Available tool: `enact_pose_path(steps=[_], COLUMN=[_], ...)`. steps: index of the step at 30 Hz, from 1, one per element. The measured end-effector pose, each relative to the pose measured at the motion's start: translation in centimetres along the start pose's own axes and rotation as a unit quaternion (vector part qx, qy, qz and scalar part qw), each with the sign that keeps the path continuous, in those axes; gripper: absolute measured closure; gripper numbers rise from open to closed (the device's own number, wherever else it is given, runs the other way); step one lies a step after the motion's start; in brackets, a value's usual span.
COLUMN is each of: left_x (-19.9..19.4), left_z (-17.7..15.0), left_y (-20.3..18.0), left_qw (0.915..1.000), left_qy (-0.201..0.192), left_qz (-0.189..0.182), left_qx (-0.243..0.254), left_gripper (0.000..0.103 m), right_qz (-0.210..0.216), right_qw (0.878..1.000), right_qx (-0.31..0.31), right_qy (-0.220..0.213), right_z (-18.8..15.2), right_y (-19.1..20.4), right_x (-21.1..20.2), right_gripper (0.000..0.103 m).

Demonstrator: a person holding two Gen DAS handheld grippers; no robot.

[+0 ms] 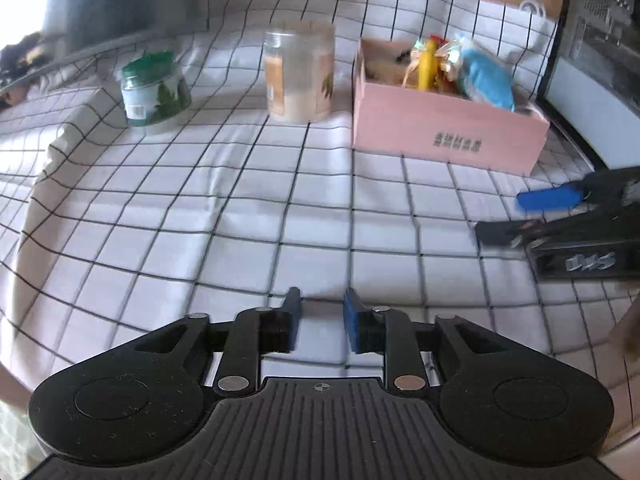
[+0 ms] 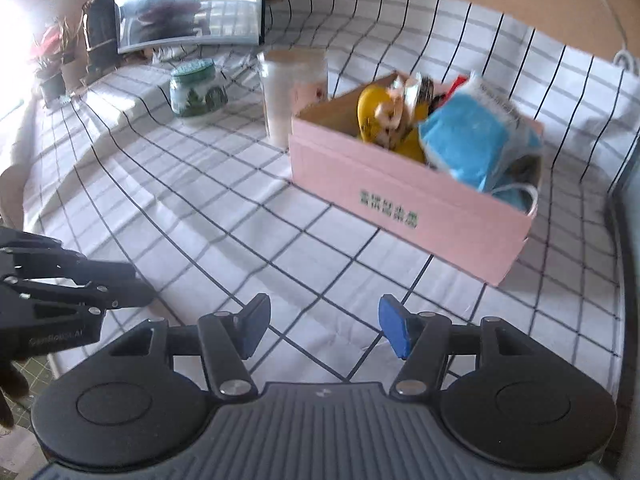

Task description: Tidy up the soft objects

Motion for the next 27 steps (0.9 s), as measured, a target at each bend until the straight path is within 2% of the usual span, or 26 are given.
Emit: enact_pose_path(steps=[2, 4, 5, 6, 7, 8, 9, 10, 12, 15, 18, 22, 27], left_x=[0.4, 0.8, 1.0, 1.5, 1.8, 2.0, 2.2, 2.2, 2.4, 2.3, 2.5, 2.5, 2.5], left_z=[0.3, 0.5, 0.6, 0.7, 0.8, 0.8, 0.8, 0.8, 0.7, 0.7, 0.7, 0.7, 0.6], left_y=[-0.9, -1.6, -2.0, -2.5, -2.8, -3.1, -3.4, -3.7, -3.9, -4.0, -4.3, -4.1, -4.1], left_qw=[0.9997, 0.999, 0.9987, 0.9986, 0.9984, 0.9982, 0.9979, 0.9975, 0.9962, 0.9939, 0.9925, 0.9917, 0.9911], left_qy=[-0.016, -0.03, -0.037, -0.042, -0.047, -0.051, -0.057, -0.062, -0.075, -0.089, -0.096, -0.102, -0.109], left_qz=[-0.006, -0.009, -0.007, -0.003, 0.0, 0.005, 0.014, 0.021, 0.035, 0.048, 0.068, 0.068, 0.068], left_qx=[-0.015, -0.032, -0.035, -0.033, -0.031, -0.029, -0.027, -0.024, -0.028, -0.044, -0.035, -0.038, -0.035], left_gripper=[0.06, 0.045, 0.041, 0.034, 0.027, 0.026, 0.023, 0.022, 0.022, 0.022, 0.021, 0.021, 0.021], right_qz=[-0.001, -0.007, -0.013, -0.02, -0.028, -0.036, -0.047, -0.054, -0.063, -0.066, -0.07, -0.063, -0.073], right_qw=[1.0, 1.0, 1.0, 1.0, 0.999, 0.999, 0.998, 0.998, 0.997, 0.996, 0.995, 0.995, 0.993], right_qx=[0.009, 0.014, 0.012, 0.01, 0.011, 0.02, 0.035, 0.041, 0.051, 0.054, 0.058, 0.05, 0.057], right_qy=[0.012, 0.001, -0.004, -0.008, -0.012, -0.012, -0.014, -0.016, -0.017, -0.023, -0.035, -0.058, -0.068], right_z=[-0.6, -1.0, -1.3, -1.5, -1.7, -1.8, -2.1, -2.2, -2.6, -2.9, -3.3, -3.4, -3.4], right_y=[-0.6, -1.2, -1.5, -1.9, -2.3, -2.9, -3.6, -4.2, -5.1, -5.7, -6.0, -6.1, -6.3], right_x=[0.9, 0.9, 0.9, 0.8, 0.8, 1.0, 1.0, 1.1, 1.2, 0.9, 0.6, 0.5, 0.5], right_gripper=[0.042, 0.034, 0.032, 0.03, 0.02, 0.014, 0.012, 0.005, 0.0, 0.0, 0.0, 0.0, 0.0])
Point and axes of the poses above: each gripper's, at about its wrist camera, not at the fingertips, and x roughly the way its jaws point, y to its left, z to its top, the point moved 9 cm from there along x, roughly the way its jaws point, and after that the axes turned 3 degrees about -z, right-handed, at the moved point
